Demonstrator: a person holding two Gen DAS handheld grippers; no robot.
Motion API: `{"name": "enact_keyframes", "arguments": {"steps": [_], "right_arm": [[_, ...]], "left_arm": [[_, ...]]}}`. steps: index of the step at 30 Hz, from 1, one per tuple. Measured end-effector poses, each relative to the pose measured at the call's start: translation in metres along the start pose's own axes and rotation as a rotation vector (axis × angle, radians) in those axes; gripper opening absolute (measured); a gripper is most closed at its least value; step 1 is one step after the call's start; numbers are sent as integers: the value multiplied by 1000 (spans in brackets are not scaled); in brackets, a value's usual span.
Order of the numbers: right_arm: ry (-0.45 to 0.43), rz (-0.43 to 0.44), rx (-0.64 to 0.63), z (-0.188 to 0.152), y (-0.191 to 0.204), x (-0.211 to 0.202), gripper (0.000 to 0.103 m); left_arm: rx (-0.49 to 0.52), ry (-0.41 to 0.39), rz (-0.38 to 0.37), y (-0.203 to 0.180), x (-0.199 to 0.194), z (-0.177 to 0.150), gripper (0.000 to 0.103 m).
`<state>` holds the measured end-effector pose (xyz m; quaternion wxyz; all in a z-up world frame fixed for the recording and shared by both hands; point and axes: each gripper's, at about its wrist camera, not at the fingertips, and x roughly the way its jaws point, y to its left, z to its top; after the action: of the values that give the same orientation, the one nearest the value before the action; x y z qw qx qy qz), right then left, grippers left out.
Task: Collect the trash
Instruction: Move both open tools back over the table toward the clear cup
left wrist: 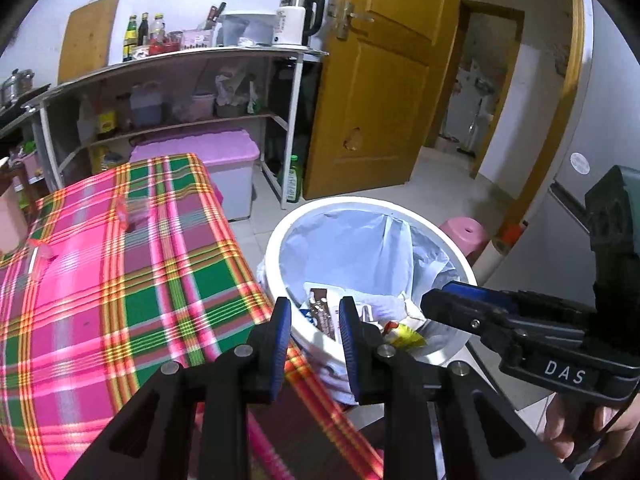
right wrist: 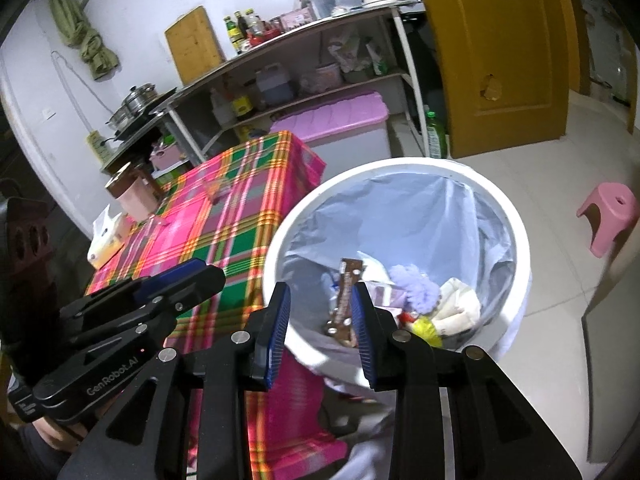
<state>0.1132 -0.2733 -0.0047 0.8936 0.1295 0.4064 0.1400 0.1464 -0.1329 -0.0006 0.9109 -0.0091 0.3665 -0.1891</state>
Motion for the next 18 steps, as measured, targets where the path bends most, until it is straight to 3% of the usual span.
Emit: {"name": "enact_keyframes", "arguments": {"steps": [13,18], "right_arm": [[12,70,-70,-11,41,-2,33],[26,104,-100,-14,61,1,40]], "left_arm": [[-57,-22,81,30,-42,-20,24],[-83,-31,115,44,-57,-24,24]]}}
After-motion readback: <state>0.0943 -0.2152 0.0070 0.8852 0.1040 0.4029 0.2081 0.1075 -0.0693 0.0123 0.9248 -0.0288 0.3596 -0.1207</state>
